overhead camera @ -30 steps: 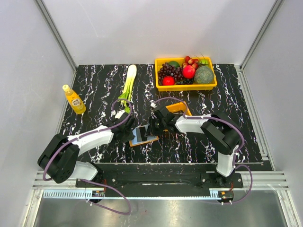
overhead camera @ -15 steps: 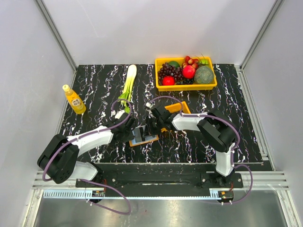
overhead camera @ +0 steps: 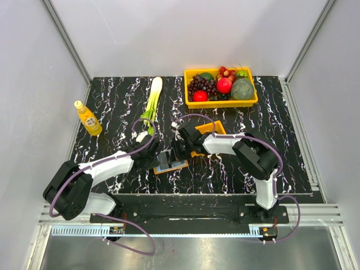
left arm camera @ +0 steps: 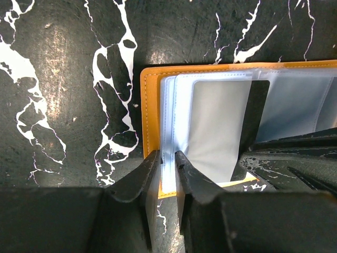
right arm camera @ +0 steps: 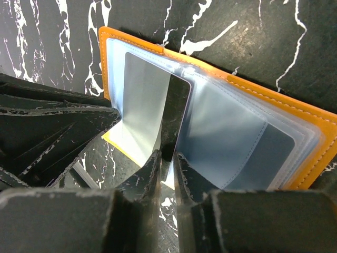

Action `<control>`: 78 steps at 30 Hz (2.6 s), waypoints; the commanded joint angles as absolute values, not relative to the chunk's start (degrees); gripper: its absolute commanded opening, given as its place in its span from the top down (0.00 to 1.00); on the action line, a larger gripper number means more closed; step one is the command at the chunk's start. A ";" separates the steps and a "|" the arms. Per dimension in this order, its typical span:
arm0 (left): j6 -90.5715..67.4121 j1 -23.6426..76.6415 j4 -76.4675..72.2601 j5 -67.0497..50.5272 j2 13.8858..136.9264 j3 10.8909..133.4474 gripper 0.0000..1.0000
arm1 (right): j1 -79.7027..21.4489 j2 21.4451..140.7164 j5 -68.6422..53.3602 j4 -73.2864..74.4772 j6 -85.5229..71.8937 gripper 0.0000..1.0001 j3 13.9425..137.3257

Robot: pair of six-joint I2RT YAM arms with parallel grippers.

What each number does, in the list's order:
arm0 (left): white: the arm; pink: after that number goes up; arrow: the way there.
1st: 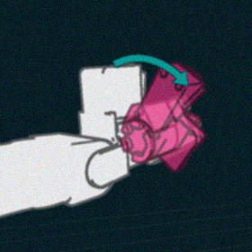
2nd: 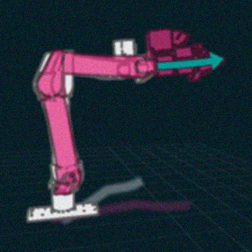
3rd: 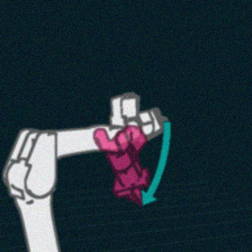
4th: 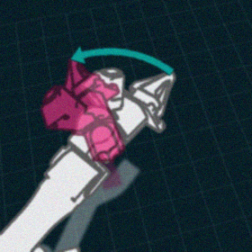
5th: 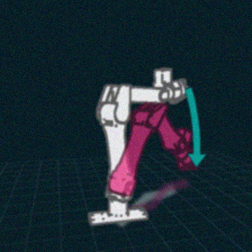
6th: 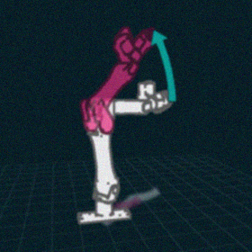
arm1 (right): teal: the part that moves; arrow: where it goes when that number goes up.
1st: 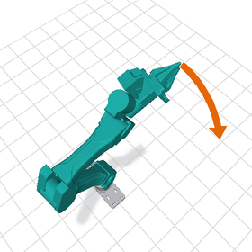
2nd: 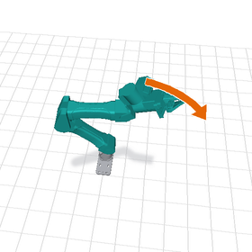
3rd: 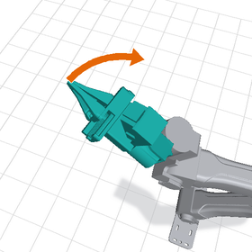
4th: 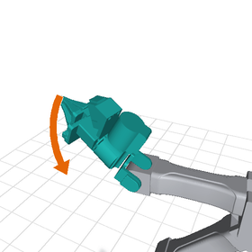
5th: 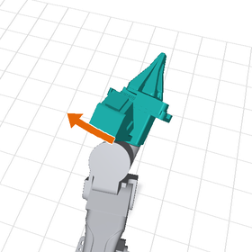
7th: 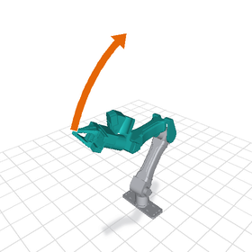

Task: Put the credit cards into the card holder
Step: Insert the credit card into the card holder.

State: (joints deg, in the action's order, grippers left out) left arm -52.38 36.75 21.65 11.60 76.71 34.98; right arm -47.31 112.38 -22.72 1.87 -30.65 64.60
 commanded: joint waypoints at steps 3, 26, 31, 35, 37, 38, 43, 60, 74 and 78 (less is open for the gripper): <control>-52.12 36.65 24.08 11.16 77.87 30.94 0.73 | -48.95 115.22 -24.70 0.80 -30.23 0.78 66.97; -56.87 35.33 27.08 15.13 67.59 26.99 0.42 | -48.78 114.17 -16.17 1.49 -36.04 0.73 63.02; -55.81 35.07 23.56 12.40 68.99 26.63 0.44 | -48.87 113.55 -19.07 0.53 -35.60 0.71 63.19; -55.28 35.07 20.57 10.64 69.70 26.54 0.49 | -49.22 113.73 -22.49 -1.50 -34.02 0.73 64.33; -54.93 35.07 20.13 10.37 69.96 26.98 0.51 | -49.83 112.94 -21.54 -1.23 -32.88 0.75 64.34; -54.76 35.07 19.87 10.37 70.05 27.16 0.52 | -50.18 112.59 -21.19 -1.06 -32.09 0.75 64.25; -53.79 35.07 18.63 9.49 71.36 28.56 0.54 | -50.27 112.85 -21.88 -1.14 -31.29 0.71 64.95; -53.35 35.07 18.99 10.20 72.07 29.01 0.58 | -50.80 109.86 -15.91 -0.88 -32.69 0.87 65.04; -53.35 35.07 19.69 10.46 72.07 28.83 0.61 | -50.54 108.46 -9.15 2.99 -34.28 0.72 64.95; -53.35 35.07 19.69 10.37 72.33 28.74 0.62 | -50.45 108.19 -7.21 2.73 -34.80 0.76 65.21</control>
State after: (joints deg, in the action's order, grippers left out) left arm -53.17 34.96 17.89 12.08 70.63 29.52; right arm -50.19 110.74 -12.16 1.76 -34.33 64.71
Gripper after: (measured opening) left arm 0.385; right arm 0.279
